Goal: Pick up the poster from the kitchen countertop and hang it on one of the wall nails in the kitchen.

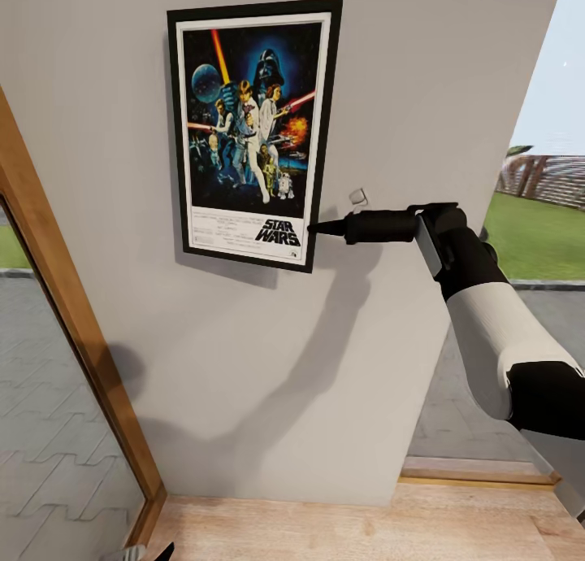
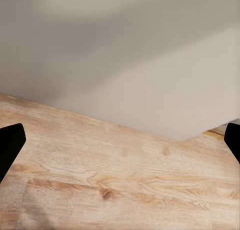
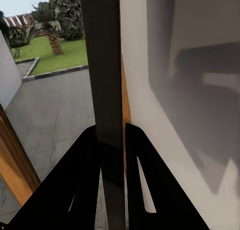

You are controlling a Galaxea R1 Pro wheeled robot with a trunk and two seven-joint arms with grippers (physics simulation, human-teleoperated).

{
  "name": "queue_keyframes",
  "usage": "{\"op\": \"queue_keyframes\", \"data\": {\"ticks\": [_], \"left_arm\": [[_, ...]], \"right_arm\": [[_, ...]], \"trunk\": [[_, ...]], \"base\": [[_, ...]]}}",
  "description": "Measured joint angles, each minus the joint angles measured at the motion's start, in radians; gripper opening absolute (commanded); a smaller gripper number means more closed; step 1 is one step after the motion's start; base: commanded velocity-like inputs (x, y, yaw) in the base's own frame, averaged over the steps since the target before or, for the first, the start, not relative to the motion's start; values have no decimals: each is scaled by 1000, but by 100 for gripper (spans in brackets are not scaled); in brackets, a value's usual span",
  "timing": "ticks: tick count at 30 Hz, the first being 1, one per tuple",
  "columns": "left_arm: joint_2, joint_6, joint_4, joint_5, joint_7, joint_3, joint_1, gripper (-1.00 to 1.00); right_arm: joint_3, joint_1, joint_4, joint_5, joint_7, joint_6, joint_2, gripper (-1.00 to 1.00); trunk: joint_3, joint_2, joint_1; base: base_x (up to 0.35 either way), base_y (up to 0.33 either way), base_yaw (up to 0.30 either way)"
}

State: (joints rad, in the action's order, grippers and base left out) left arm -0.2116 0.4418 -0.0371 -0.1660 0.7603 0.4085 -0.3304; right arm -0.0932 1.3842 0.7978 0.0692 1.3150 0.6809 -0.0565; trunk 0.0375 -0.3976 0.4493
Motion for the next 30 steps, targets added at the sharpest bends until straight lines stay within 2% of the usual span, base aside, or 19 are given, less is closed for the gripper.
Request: {"op": "queue_keyframes", "data": {"ticks": [19,23,30], "left_arm": [[-1,0,0,0,0,0,0,100],[-1,0,0,0,0,0,-1,100],[-1,0,0,0,0,0,0,100]], "right_arm": [[-2,-7,-1,1,2,-5,1,-100],[-2,-20,-1,1,4,-44,1,-100],[-3,-31,-1,1,4,-57,1,-100]], "trunk": [[0,0,0],[0,0,0],[0,0,0]], "base": [[0,0,0],[0,0,0],[0,0,0]]}}
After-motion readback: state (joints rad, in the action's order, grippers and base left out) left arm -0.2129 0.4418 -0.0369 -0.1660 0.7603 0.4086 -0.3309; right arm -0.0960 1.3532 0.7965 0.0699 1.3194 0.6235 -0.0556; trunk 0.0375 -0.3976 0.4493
